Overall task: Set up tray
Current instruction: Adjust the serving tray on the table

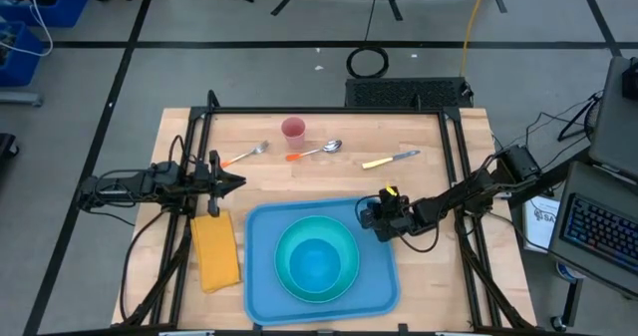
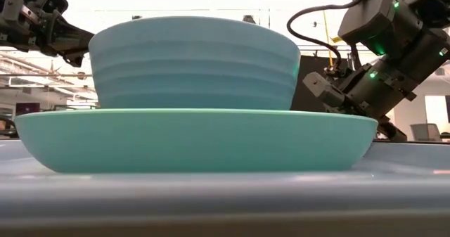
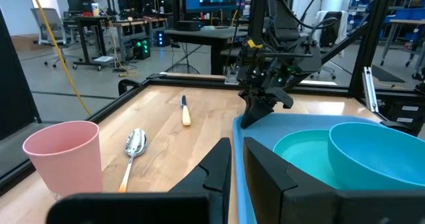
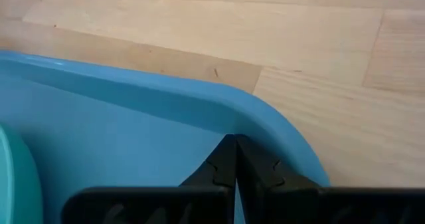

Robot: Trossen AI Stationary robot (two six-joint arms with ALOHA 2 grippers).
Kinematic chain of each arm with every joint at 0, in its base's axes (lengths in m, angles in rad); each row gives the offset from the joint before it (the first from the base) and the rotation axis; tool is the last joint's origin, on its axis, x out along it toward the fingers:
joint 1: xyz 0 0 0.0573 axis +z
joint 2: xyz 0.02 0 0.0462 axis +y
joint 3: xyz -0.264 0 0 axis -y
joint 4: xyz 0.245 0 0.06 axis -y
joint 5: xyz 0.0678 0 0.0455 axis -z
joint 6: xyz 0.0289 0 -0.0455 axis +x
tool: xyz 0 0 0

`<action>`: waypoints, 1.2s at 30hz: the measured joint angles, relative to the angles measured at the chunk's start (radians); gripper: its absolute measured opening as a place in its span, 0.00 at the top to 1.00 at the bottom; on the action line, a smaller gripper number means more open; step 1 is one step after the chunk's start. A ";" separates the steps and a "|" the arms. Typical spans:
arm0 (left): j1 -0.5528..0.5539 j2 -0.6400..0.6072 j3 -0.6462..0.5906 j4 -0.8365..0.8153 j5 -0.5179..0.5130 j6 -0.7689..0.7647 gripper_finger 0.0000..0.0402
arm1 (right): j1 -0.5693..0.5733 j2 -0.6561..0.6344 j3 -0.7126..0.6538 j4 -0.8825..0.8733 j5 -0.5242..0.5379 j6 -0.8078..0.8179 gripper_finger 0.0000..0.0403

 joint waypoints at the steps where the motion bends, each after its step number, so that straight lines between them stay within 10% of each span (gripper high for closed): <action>1: 0.000 0.000 0.000 -0.001 0.000 0.000 0.88 | 0.000 0.009 0.000 0.000 0.001 0.006 1.00; 36: 0.000 0.000 0.000 -0.002 0.000 -0.007 0.88 | 0.049 0.089 0.021 0.031 0.102 0.134 1.00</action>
